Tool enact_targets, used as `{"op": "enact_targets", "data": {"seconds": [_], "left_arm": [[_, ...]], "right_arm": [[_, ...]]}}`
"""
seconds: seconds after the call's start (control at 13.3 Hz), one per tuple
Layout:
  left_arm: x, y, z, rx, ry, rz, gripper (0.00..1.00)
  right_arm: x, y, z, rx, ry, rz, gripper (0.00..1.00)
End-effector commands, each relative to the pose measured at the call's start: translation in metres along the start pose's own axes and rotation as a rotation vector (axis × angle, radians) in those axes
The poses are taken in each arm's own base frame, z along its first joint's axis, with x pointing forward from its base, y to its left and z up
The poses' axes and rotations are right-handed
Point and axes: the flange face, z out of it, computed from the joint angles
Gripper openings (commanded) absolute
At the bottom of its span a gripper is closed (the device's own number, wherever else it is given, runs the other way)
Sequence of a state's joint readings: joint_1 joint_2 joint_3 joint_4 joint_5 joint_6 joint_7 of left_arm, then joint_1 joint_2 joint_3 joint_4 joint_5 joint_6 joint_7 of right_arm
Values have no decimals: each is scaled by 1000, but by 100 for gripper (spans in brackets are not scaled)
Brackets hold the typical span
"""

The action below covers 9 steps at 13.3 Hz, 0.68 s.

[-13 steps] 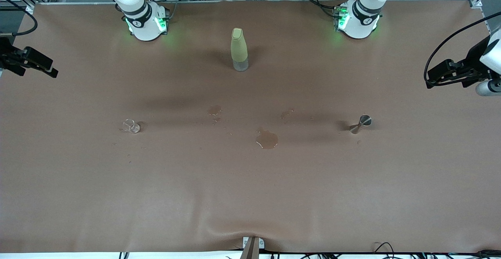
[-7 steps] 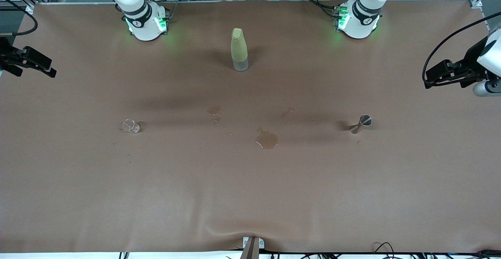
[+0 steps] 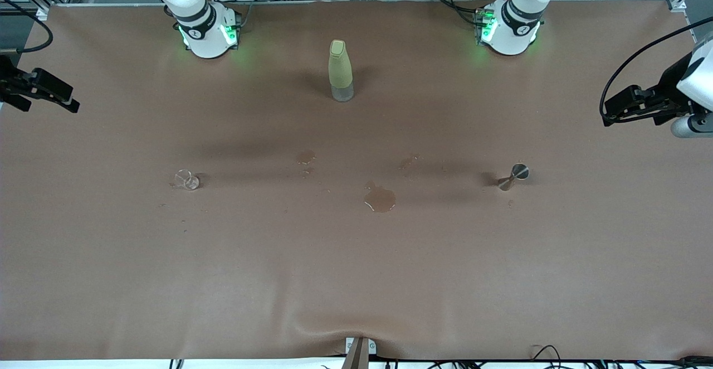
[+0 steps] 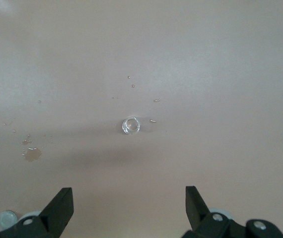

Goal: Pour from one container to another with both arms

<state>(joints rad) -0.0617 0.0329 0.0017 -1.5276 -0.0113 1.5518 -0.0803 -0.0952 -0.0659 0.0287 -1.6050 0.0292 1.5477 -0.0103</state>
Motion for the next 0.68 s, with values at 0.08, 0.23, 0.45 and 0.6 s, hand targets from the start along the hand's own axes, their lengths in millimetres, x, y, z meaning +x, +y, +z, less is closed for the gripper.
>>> {"op": "enact_targets", "data": {"seconds": [0.08, 0.23, 0.45, 0.6], "left_arm": [[-1, 2, 0, 10, -4, 5, 100], [-1, 2, 0, 10, -6, 5, 100], [-1, 1, 1, 10, -7, 8, 100], [-1, 1, 1, 10, -7, 8, 100]], "right_arm": [[5, 2, -5, -14, 2, -12, 100], [5, 1, -6, -16, 3, -13, 100], [4, 4, -6, -16, 2, -10, 100], [4, 5, -6, -16, 2, -9, 100]]}}
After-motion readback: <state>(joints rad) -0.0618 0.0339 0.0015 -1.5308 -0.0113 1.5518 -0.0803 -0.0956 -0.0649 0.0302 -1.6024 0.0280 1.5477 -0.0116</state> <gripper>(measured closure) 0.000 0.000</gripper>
